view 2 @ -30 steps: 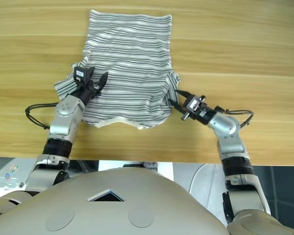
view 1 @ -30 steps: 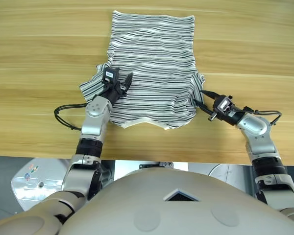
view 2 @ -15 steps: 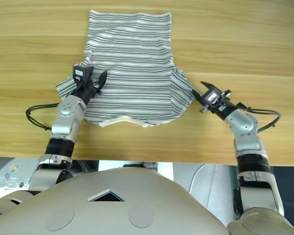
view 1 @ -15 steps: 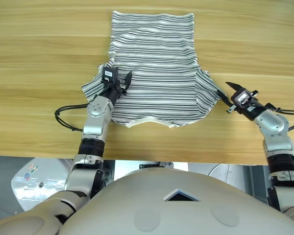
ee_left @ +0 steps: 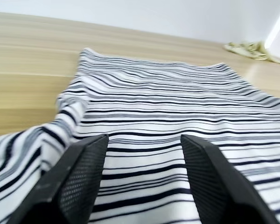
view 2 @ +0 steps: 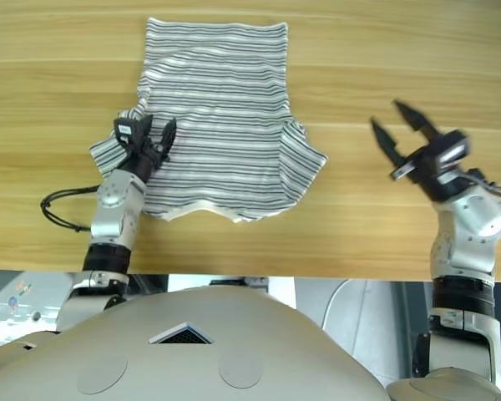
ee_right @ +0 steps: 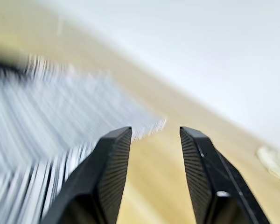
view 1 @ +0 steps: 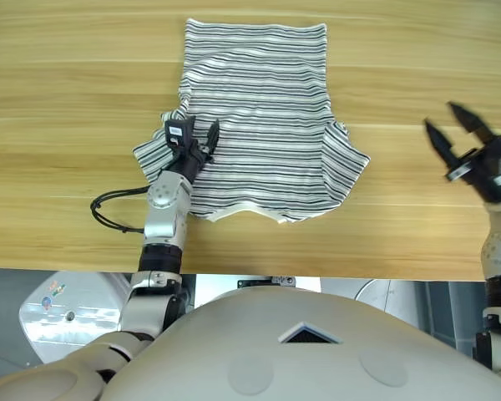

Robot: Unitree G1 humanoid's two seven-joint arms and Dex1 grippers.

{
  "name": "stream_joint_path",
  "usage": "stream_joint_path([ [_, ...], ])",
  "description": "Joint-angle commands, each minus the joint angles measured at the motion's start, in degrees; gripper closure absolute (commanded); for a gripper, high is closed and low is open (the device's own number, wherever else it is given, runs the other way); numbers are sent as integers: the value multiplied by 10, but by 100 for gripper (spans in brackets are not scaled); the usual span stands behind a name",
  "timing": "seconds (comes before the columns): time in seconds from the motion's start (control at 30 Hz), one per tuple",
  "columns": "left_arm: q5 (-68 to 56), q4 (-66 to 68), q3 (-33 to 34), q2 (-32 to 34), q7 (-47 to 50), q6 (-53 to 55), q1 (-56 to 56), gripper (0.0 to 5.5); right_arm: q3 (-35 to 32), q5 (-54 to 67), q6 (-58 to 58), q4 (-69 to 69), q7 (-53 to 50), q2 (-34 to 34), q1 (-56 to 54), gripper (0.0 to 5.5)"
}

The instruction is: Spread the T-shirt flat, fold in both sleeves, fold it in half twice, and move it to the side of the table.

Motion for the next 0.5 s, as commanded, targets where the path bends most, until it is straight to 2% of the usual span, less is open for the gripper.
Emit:
stream_joint_path([
  [0.03, -3, -14, -43, -28, -25, 13, 62, 262, 63, -57, 27, -47, -22, 63, -35, 361],
  [0.2, 3, -88, -65, -23, -31, 14, 113, 262, 129, -108, 40, -90, -36, 130, -48, 361],
  [0.33, 22, -102, -37, -10, -5, -42, 86, 262, 163, -195, 29, -37, -74, 174, -77, 361],
  [0.43, 37, -151, -5, 4, 23, -112, 86, 262, 197, -310, -9, 27, -138, 207, -101, 361],
  [0.5, 49, -181, 9, 17, 34, -139, 97, 262, 206, -346, -26, 50, -164, 219, -106, 361],
])
